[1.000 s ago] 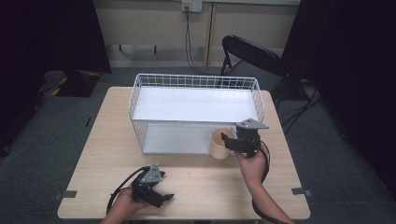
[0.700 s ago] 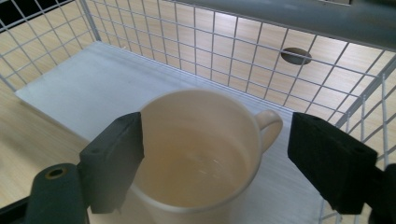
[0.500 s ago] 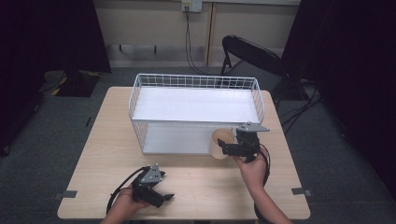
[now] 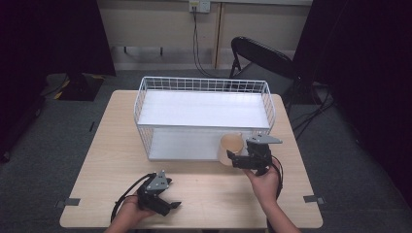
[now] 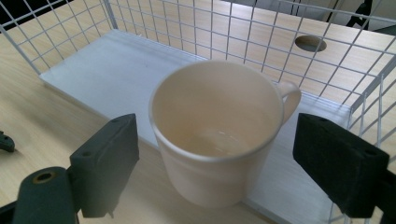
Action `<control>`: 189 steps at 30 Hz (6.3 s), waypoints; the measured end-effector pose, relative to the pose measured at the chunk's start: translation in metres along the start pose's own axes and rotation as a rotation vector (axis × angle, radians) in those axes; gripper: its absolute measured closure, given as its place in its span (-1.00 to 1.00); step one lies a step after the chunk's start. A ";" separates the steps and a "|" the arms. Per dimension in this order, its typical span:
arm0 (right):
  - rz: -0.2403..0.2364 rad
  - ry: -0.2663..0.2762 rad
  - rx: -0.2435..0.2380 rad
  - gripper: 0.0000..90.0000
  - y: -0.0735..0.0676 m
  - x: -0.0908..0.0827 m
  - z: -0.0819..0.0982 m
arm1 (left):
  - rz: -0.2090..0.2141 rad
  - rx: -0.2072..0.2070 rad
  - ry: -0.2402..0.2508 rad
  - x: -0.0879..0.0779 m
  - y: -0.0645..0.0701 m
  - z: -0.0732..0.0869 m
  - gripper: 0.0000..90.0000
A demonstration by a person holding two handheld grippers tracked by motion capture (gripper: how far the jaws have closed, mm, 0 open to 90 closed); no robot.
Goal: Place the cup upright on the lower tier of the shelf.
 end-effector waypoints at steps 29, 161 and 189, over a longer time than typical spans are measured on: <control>0.039 -0.040 0.003 -0.60 -0.004 0.018 0.024 | 0.000 0.000 0.000 0.000 0.000 0.000 -0.74; -0.111 -0.056 -0.073 -0.63 0.025 -0.043 0.055 | -0.005 -0.004 0.000 0.000 0.001 0.000 -0.75; -0.080 -0.100 -0.071 -0.66 0.058 -0.060 0.090 | -0.005 -0.004 -0.001 0.000 0.001 0.000 -0.75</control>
Point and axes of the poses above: each handheld gripper's, and its own axes: x roughly forward along the jaws, z roughly out of its underside, y roughly to its right, the point moved 4 cm from there along x, roughly forward along the jaws
